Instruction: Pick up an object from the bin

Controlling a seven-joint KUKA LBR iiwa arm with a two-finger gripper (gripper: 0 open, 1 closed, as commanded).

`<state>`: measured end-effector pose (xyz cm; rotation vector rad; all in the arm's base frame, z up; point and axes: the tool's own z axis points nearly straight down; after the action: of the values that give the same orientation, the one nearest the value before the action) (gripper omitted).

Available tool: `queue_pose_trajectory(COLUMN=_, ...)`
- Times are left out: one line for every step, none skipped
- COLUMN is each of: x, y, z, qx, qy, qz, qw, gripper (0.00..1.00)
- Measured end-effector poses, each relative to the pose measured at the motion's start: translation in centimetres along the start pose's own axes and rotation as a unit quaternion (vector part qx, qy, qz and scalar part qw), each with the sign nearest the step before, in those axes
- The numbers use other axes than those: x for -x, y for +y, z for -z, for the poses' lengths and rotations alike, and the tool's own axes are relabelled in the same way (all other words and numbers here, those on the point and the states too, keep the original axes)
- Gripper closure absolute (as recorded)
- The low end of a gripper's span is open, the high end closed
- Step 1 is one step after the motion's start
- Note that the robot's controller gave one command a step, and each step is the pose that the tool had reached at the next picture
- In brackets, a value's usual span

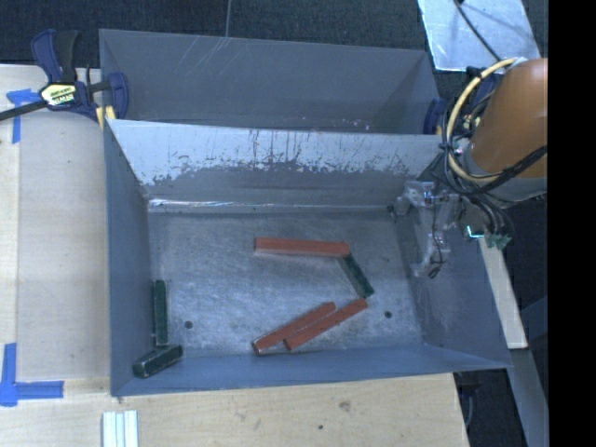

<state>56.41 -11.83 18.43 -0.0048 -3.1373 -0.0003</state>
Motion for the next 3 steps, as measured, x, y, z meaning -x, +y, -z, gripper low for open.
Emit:
queue_pose_trajectory(x=-2.6, y=2.5, z=-11.7, qx=0.0, qy=-0.0008, qz=0.135, qw=0.9908, gripper=0.0)
queue_pose_trajectory(x=-4.1, y=10.0, z=-11.4, qx=0.001, qy=-0.0028, qz=0.233, qw=0.9725, gripper=0.0)
queue_pose_trajectory(x=-4.1, y=9.8, z=-11.4, qx=-0.001, qy=-0.0031, qz=0.233, qw=0.9726, gripper=1.0)
